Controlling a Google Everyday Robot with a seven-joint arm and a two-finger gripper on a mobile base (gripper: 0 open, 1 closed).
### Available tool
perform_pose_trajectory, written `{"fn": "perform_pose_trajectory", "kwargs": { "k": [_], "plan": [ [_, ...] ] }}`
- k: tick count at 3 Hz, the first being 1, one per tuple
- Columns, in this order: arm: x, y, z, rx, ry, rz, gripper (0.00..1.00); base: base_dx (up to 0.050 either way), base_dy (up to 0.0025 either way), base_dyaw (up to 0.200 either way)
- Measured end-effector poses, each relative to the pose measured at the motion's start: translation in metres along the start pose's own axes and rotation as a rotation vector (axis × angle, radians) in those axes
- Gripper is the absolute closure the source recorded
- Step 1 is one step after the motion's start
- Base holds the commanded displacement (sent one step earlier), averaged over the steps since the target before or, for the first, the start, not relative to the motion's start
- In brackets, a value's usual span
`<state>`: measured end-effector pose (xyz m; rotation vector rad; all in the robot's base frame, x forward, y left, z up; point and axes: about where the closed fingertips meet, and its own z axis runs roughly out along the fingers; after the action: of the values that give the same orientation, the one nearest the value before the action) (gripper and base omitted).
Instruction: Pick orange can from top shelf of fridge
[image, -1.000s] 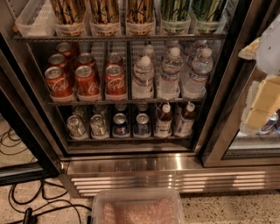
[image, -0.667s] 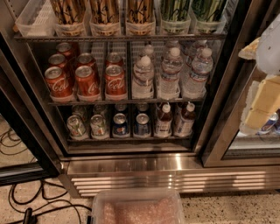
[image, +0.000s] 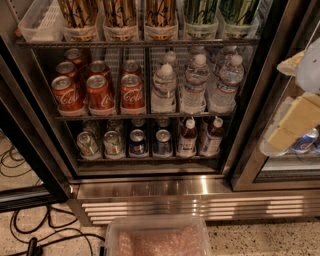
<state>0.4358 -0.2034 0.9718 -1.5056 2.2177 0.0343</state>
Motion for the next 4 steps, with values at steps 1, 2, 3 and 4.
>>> {"fn": "perform_pose_trajectory", "kwargs": {
  "k": [1,2,3,4],
  "plan": [
    [-0.04,-0.011,0.0,0.063,-0.188,0.067,0.07,0.0,0.0,0.0],
    [-0.076,-0.025,-0.009,0.106,-0.322,0.065,0.26,0.0,0.0,0.0],
    [-0.08,-0.026,-0.011,0.113,-0.335,0.068,0.22,0.0,0.0,0.0],
    [-0.08,-0.026,-0.011,0.114,-0.335,0.068,0.15,0.0,0.0,0.0]
  ]
}}
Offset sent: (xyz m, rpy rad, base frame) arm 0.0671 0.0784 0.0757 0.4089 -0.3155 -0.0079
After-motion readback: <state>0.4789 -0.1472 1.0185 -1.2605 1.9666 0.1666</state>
